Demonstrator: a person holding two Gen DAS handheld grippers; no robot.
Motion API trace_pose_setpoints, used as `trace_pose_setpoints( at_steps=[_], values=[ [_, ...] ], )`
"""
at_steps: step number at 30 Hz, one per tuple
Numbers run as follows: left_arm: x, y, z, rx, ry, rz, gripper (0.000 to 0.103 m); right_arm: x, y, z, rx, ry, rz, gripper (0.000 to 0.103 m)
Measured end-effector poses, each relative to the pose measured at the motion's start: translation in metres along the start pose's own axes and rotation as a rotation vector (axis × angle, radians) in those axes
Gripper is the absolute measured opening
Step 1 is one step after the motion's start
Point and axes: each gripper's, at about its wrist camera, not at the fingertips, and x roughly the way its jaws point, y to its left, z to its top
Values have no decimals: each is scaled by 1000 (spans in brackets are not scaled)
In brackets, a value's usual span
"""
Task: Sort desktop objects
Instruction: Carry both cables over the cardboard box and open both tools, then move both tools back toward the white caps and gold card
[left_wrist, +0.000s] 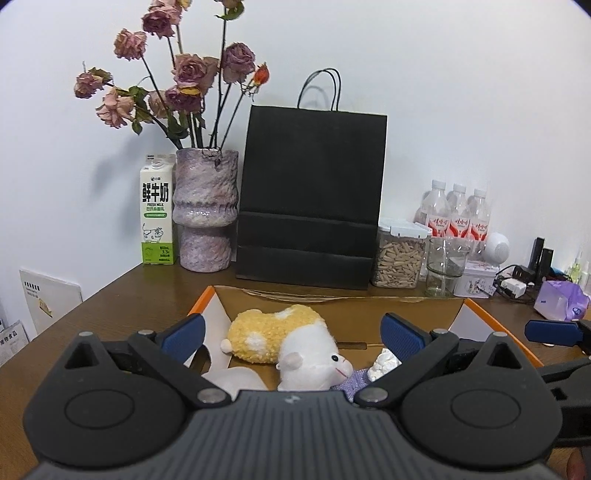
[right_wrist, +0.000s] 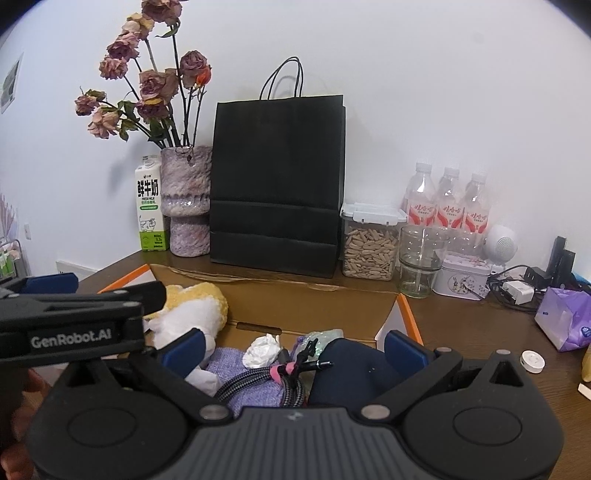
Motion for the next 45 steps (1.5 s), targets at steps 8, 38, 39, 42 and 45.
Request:
trace_pose_setpoints(
  at_steps=[8, 38, 39, 42, 45],
  values=[
    [-21, 11, -10, -19, -27, 4, 103, -10, 9, -5, -13, -1, -30, 103],
    [-85, 81, -79, 39, 312, 35, 103, -67, 31, -92, -22, 300, 12, 103],
    [-84, 81, -80, 35, 323, 27, 103, -65, 31, -94, -6, 315, 22, 103],
    [-80, 81, -81, 32, 349, 28, 103, -62, 29, -95, 30, 323, 33, 103],
    [-73, 82, -83, 33, 388, 45, 103, -62, 29, -97, 34, 310, 27, 103]
  ],
)
